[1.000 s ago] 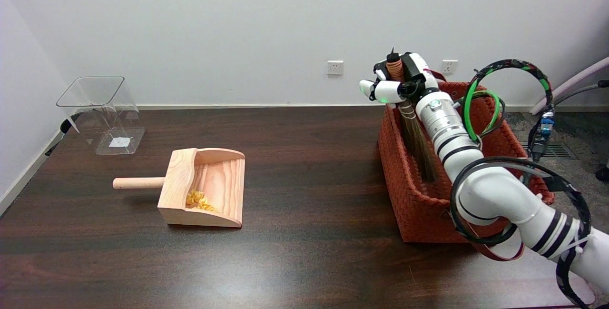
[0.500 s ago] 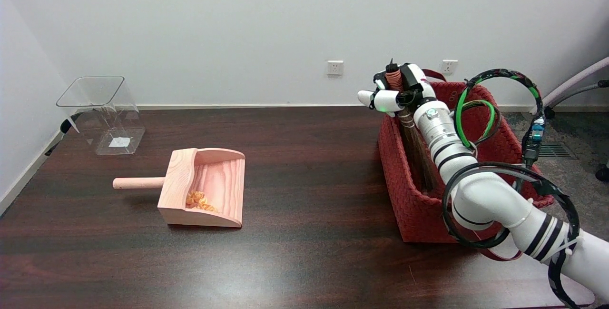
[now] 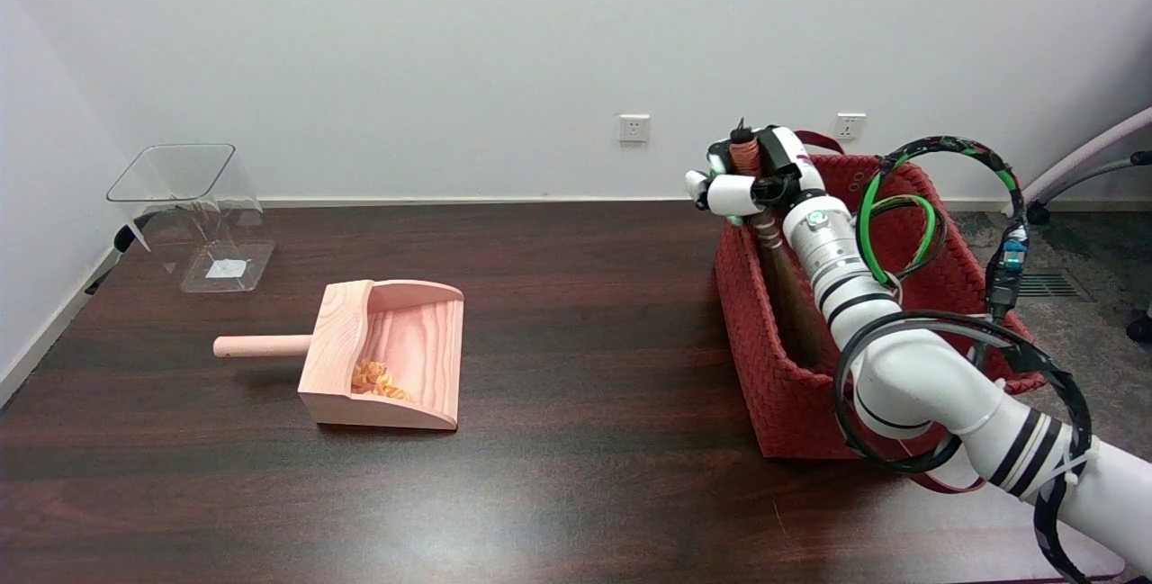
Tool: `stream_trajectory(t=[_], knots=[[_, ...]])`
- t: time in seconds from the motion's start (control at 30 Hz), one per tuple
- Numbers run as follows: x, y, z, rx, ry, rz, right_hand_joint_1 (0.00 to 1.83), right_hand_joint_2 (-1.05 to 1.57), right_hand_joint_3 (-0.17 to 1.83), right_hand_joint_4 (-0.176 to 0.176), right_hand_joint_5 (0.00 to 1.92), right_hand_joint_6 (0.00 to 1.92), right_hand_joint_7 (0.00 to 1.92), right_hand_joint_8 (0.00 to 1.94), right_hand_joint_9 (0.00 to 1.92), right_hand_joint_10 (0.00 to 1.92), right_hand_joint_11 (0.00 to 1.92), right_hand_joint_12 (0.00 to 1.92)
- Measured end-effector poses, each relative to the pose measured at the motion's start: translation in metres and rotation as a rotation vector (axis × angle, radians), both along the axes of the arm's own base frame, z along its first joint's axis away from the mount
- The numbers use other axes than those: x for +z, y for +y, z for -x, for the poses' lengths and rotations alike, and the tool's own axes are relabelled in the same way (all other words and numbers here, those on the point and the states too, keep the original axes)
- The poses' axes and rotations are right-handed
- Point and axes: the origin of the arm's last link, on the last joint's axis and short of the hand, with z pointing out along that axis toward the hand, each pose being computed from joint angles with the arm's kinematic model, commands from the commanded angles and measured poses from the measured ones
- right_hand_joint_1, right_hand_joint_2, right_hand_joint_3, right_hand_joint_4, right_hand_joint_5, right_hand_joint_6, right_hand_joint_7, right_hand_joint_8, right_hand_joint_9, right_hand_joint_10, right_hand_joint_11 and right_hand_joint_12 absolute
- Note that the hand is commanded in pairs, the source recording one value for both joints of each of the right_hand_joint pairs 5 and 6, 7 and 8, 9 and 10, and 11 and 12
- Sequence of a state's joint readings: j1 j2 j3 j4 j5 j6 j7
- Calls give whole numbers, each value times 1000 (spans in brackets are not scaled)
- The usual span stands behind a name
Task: Place the broom in the storage basket.
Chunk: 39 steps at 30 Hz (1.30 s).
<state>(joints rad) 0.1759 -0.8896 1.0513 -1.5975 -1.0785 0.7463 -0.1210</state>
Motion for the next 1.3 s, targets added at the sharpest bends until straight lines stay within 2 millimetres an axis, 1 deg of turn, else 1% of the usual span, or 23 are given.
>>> stream_trajectory(t=[0.03, 0.07, 0.1, 0.17, 0.23, 0.33, 0.4, 0.47, 0.5, 0.57, 0.6, 0.8, 0.97, 1.3], knots=[[0, 0, 0, 0, 0, 1, 1250, -43, 789, 0, 689, 689, 812, 812, 689, 689, 689, 689], [0, 0, 0, 0, 1, 1, 1220, -9, 732, 0, 619, 619, 747, 747, 619, 619, 619, 619], [0, 0, 0, 0, 2, 1, 1209, -4, 754, 0, 565, 565, 676, 676, 565, 565, 565, 565], [0, 0, 1, -1, 2, 2, 1204, -99, 959, 0, 525, 525, 573, 573, 525, 525, 525, 525], [0, 0, 0, 0, 1, 1, 1195, -195, 1095, 0, 489, 489, 506, 506, 489, 489, 489, 489], [0, -1, -1, 5, -5, 0, 1179, -287, 1191, 0, 462, 462, 446, 446, 462, 462, 462, 462], [1, -1, -1, 8, -11, 1, 1158, -394, 1311, 0, 456, 456, 407, 407, 456, 456, 456, 456], [1, -2, -3, 14, -17, 2, 1122, -597, 1456, 0, 388, 388, 281, 281, 388, 388, 388, 388], [1, -2, -3, 16, -19, 2, 1113, -667, 1489, 0, 353, 353, 226, 226, 353, 353, 353, 353], [1, -3, -5, 22, -23, 2, 1096, -781, 1476, 0, 279, 279, 123, 123, 279, 279, 279, 279], [1, -3, -6, 25, -25, 2, 1093, -795, 1461, 0, 259, 259, 108, 108, 259, 259, 259, 259], [2, -6, -14, 54, -19, 5, 1091, -801, 1424, 0, 224, 224, 94, 94, 224, 224, 224, 224], [4, -7, -22, 80, -16, 9, 1097, -773, 1346, 0, 217, 217, 92, 92, 217, 217, 217, 217], [12, -5, -44, 135, 13, 31, 1103, -727, 1293, 0, 218, 218, 96, 96, 218, 218, 218, 218]])
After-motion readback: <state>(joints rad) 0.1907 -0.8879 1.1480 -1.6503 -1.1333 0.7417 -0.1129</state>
